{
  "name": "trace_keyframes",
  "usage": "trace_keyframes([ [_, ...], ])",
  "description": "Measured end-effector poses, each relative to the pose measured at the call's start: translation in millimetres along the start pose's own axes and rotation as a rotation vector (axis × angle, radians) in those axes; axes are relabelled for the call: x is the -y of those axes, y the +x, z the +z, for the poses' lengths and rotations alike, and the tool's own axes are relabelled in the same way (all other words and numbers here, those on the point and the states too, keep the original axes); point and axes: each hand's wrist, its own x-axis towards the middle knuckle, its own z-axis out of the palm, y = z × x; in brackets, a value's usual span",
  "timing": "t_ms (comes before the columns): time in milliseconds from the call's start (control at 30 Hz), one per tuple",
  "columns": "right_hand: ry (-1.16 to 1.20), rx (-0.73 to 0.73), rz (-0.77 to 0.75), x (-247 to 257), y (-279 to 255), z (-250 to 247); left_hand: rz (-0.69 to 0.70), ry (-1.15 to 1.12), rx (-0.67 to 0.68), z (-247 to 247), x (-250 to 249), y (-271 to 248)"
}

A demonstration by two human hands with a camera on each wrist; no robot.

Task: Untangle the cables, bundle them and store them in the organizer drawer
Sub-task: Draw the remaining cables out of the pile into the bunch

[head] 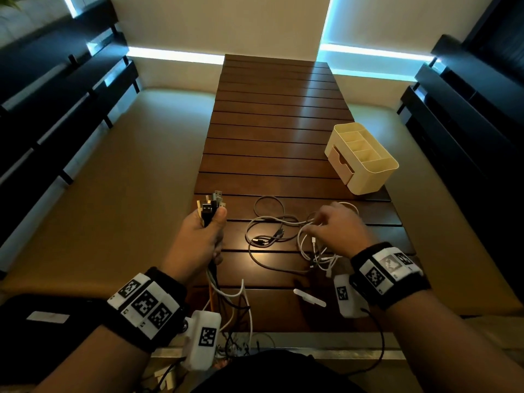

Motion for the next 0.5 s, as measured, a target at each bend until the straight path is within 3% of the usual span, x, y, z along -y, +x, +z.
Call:
trace_keyframes([
  [67, 0.122, 0.032, -0.098, 14.9, 3.9, 12.6, -0.005, 0.001, -0.001, -0.4, 0.9, 2.9],
  [167, 0.159, 0.196, -0.13, 26.2, 14.8, 39.9, -0.005, -0.009, -0.002, -1.3, 1.9, 5.6],
  [300, -0.114, 0.284, -0.185, 36.7, 40.2, 79.2, -0.008, -0.012, -0.001, -3.9, 0.9, 5.9],
  [500, -0.387, 0.277, -0.284, 42.4, 64.3, 110.8, -0.001, -0.009, -0.011, -11.0, 0.5, 3.6],
])
